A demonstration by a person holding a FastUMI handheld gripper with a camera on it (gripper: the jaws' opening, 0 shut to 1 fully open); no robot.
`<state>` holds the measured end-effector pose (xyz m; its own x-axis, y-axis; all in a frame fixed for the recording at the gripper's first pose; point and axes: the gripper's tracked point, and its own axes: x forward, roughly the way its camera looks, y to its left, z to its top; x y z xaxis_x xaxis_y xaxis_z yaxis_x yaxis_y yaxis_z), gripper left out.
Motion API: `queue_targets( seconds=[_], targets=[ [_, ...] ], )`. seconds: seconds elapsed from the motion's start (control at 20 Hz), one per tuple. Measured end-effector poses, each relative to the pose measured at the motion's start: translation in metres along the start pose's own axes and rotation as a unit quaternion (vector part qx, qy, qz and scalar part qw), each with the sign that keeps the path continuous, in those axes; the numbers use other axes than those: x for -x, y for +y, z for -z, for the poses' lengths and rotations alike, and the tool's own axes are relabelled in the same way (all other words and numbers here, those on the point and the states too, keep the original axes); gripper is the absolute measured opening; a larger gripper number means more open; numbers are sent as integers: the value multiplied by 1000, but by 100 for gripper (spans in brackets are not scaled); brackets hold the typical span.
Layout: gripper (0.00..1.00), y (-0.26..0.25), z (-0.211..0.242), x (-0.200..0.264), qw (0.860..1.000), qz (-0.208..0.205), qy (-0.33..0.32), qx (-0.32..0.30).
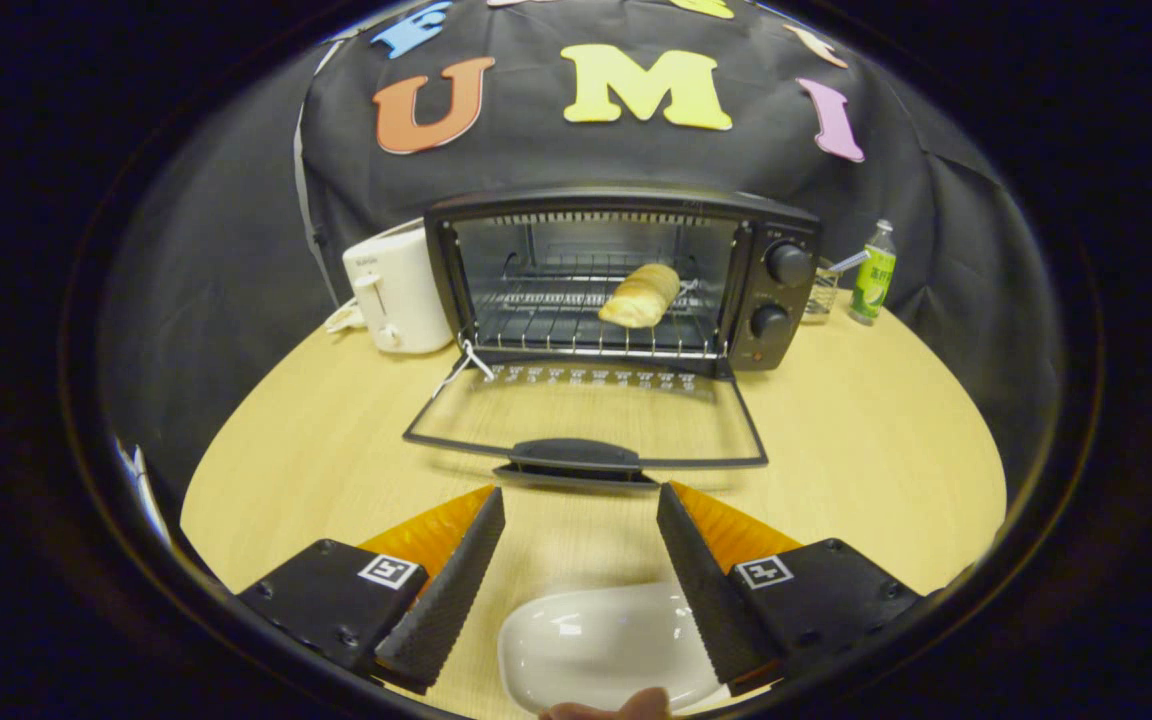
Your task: Open the toaster oven, put the food inside, and close the toaster oven door.
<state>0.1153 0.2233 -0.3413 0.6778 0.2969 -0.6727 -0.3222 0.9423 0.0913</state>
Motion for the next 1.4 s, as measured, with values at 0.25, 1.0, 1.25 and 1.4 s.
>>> queue_targets(
  seconds=[0.25, 1.0, 1.25, 1.4],
  targets=[
    [100, 4, 19, -27, 998, 11, 54, -2],
    [100, 8, -4, -25, 999, 26, 22, 5],
    [100, 3, -80, 0, 997, 20, -76, 10],
    [100, -2, -102, -7, 992, 39, -115, 18]
  ],
)
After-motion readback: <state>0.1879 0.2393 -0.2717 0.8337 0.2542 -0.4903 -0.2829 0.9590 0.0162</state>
